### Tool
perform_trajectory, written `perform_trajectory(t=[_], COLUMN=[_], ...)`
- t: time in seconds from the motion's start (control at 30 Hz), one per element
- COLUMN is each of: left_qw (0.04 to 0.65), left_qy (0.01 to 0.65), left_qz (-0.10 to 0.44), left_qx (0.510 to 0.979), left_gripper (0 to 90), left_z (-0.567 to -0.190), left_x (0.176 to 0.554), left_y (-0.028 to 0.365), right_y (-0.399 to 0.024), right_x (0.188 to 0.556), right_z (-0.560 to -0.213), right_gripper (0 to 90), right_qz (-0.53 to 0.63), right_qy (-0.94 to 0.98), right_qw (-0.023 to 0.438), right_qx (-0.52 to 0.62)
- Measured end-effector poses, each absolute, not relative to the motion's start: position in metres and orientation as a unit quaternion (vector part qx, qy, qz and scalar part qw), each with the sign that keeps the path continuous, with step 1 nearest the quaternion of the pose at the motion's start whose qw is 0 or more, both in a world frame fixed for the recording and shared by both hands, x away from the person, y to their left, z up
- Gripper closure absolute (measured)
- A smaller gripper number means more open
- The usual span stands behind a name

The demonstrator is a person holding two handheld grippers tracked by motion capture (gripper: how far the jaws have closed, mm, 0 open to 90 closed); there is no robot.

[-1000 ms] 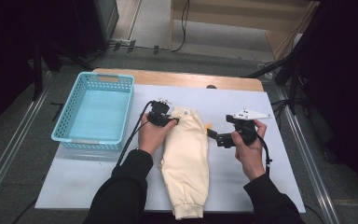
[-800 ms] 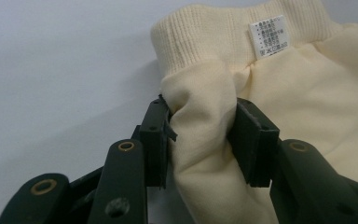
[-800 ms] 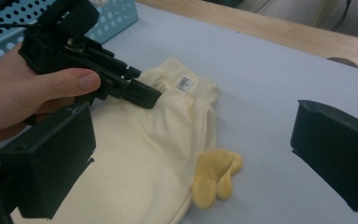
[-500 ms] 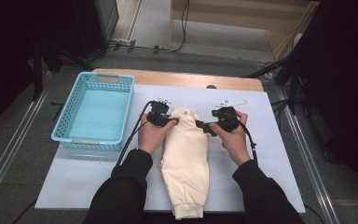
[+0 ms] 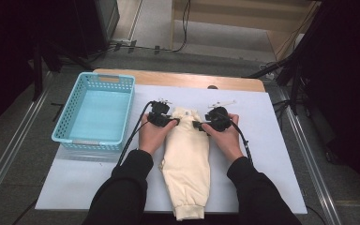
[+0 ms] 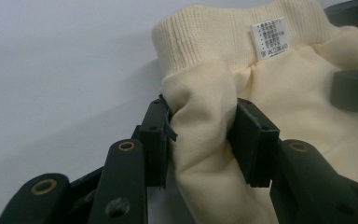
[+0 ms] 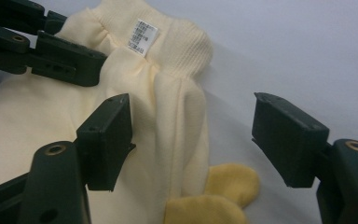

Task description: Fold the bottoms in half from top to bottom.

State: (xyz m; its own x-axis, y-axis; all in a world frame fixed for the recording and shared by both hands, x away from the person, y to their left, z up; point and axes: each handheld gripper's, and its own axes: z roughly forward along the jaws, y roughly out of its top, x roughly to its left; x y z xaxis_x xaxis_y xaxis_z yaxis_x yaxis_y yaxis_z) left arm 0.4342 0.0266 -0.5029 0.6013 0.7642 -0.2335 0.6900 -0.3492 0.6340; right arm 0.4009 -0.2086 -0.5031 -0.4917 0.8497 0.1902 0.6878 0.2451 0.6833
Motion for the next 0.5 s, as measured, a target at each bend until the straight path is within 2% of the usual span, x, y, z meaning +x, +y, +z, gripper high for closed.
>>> perform_trajectory(t=[0.33, 0.5], left_qw=[0.354, 0.353], left_qy=[0.431, 0.432], left_qz=[0.069, 0.066], left_qx=[0.827, 0.827], left_gripper=[48.9, 49.7], left_z=[-0.5012, -0.5011], left_x=[0.4302, 0.4272], left_y=[0.0265, 0.0292], right_y=[-0.2073, -0.2078], right_x=[0.404, 0.4042], right_z=[-0.5123, -0.5141], right_gripper=[37.3, 40.5], right_qz=[0.372, 0.375], right_qy=[0.791, 0.794], right_qw=[0.086, 0.074], right_qx=[0.478, 0.473])
